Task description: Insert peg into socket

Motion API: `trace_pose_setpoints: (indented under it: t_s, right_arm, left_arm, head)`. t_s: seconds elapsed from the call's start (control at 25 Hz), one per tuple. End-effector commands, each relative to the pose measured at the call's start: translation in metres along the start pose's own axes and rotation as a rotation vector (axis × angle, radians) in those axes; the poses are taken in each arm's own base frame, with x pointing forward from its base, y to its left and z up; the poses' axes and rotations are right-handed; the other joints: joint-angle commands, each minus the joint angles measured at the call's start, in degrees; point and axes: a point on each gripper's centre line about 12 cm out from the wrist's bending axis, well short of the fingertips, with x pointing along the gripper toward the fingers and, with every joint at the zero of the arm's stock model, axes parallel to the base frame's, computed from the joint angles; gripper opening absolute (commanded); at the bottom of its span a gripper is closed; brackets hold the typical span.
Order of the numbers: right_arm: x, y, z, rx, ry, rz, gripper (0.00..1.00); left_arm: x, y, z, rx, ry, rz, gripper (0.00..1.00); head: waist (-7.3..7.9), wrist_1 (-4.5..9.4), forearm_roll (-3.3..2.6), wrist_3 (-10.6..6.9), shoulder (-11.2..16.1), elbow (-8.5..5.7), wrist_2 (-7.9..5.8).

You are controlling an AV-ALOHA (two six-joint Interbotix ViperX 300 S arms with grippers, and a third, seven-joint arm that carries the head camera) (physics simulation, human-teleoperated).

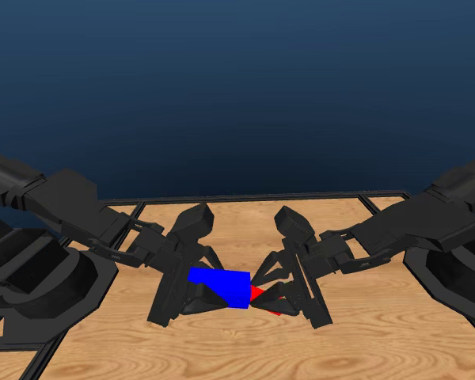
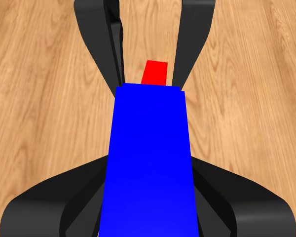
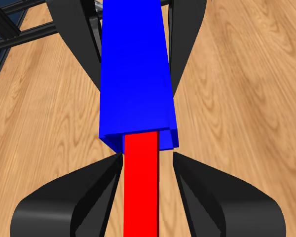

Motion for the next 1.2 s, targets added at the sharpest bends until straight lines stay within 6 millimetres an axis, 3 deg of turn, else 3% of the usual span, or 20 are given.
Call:
trace_pose_setpoints:
  t_s: [0.04, 0.28, 0.48, 0.52, 0.64, 0.96, 1.2]
  right_arm:
    - [-0.023, 0.0, -0.01, 0.035, 0.03, 0.0, 1.0]
    - [-0.041, -0.004, -0.033, 0.076, 0.086, -0.012, 1.0]
    - [-0.044, 0.0, -0.052, 0.118, 0.12, -0.007, 1.0]
    - [-0.043, 0.003, -0.053, 0.113, 0.125, -0.001, 0.0]
    - [-0.043, 0.008, -0.049, 0.105, 0.131, 0.008, 0.0]
    - [-0.043, 0.026, -0.004, 0.06, 0.109, 0.03, 0.0]
    - [-0.02, 0.023, 0.011, 0.063, 0.085, 0.018, 0.0]
  left_arm:
    - [-0.009, -0.007, 0.027, 0.003, -0.146, -0.036, 0.0]
    - [-0.003, -0.006, 0.026, -0.002, -0.163, -0.035, 0.0]
    - [-0.003, -0.008, 0.029, 0.009, -0.179, -0.041, 0.0]
    - [-0.003, -0.008, 0.028, 0.009, -0.18, -0.039, 0.0]
    - [0.001, -0.006, 0.025, 0.006, -0.176, -0.034, 0.0]
    - [0.006, -0.01, 0.028, 0.004, -0.186, -0.041, 0.0]
    - [0.017, -0.018, 0.032, 0.019, -0.179, -0.054, 0.0]
  head:
    - [-0.09, -0.87, -0.01, -0.02, -0.93, -0.49, -0.02]
    - [-0.56, -0.92, -0.11, 0.22, -0.84, -0.52, 0.02]
    - [-0.79, -0.89, -0.14, 0.42, -0.81, -0.58, 0.09]
    - [-0.9, -0.82, -0.16, 0.42, -0.78, -0.56, 0.11]
    - [-1.25, -0.51, -0.17, 0.3, -0.72, -0.49, 0.43]
    - [-2.18, 0.36, -0.21, -0.11, -0.95, -0.19, 1.34]
    - [-2.25, 0.41, -0.17, -0.3, -1.44, 0.08, 1.64]
